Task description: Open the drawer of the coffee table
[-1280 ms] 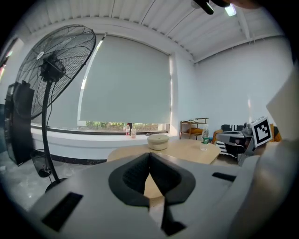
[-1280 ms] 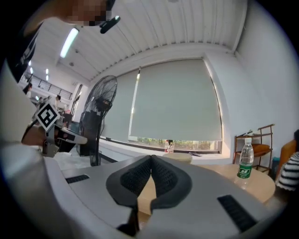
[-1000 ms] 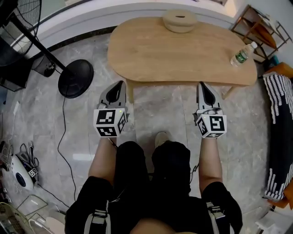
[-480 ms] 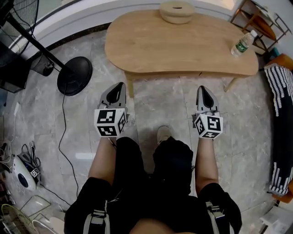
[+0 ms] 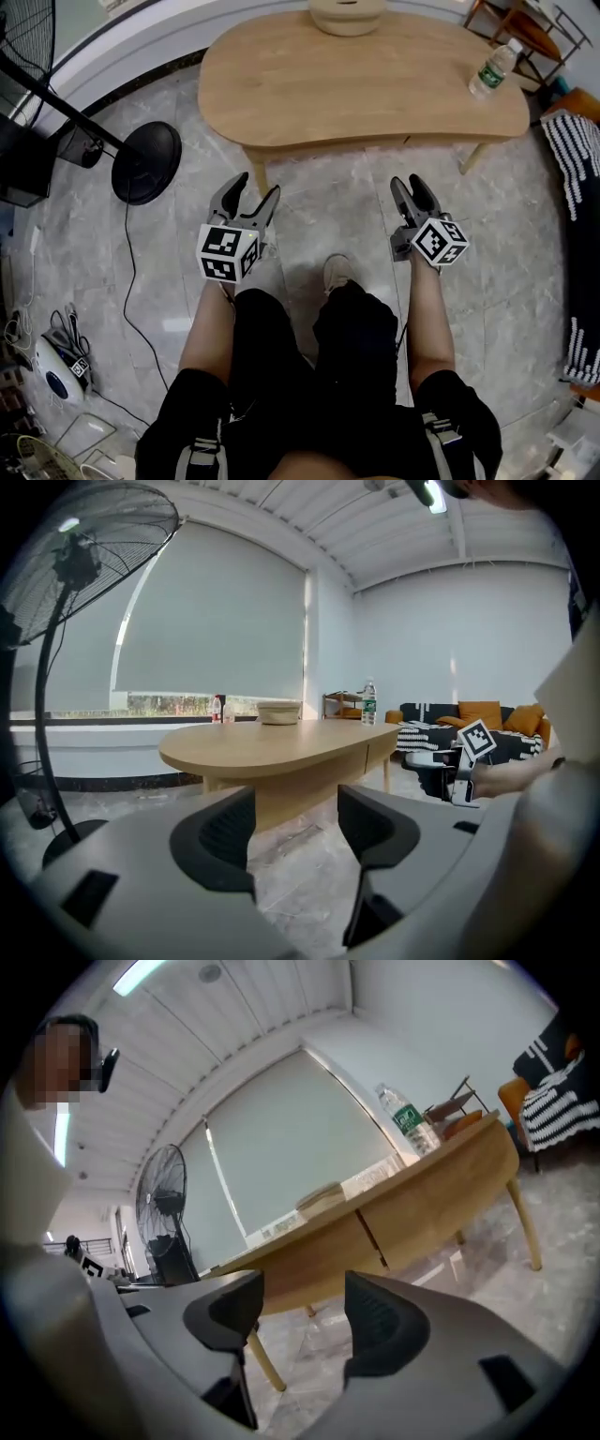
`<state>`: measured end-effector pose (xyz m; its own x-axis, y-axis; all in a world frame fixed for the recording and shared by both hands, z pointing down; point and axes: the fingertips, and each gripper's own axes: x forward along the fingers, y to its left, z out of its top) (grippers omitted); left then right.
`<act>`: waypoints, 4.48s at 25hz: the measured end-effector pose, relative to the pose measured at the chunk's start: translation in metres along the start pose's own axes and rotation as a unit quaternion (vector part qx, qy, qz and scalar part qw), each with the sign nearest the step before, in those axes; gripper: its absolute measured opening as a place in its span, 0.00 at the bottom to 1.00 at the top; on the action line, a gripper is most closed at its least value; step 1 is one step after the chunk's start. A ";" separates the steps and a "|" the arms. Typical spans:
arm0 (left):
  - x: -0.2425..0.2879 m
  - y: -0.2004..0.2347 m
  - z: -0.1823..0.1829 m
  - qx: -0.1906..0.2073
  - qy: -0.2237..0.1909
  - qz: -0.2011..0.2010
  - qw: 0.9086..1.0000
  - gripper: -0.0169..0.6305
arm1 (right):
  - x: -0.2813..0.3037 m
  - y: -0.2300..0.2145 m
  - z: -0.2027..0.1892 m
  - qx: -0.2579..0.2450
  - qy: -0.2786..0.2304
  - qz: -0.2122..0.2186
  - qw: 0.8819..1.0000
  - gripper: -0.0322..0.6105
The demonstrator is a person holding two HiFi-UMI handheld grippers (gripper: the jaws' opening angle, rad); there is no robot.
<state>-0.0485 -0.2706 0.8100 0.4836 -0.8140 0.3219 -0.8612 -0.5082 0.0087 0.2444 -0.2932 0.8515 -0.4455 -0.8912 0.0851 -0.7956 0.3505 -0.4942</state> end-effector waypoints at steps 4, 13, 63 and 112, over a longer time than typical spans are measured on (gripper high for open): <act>0.021 0.006 -0.017 0.009 0.012 0.014 1.000 0.44 | 0.014 -0.034 -0.019 0.051 -0.005 0.008 0.999 0.52; 0.067 0.053 -0.042 -0.036 -0.005 0.035 0.999 0.44 | 0.064 -0.079 -0.033 0.141 -0.059 0.041 0.987 0.54; 0.059 0.041 -0.064 -0.013 0.017 -0.050 0.999 0.36 | 0.050 -0.097 -0.036 0.363 -0.146 0.209 0.896 0.42; -0.063 0.012 -0.087 -0.031 0.054 0.035 0.997 0.27 | -0.081 -0.061 -0.059 0.152 -0.024 -0.033 0.988 0.09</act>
<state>-0.1030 -0.2010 0.8724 0.4060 -0.8100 0.4230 -0.9017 -0.4304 0.0413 0.3049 -0.2258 0.9257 -0.3706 -0.9245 0.0892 -0.6596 0.1944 -0.7261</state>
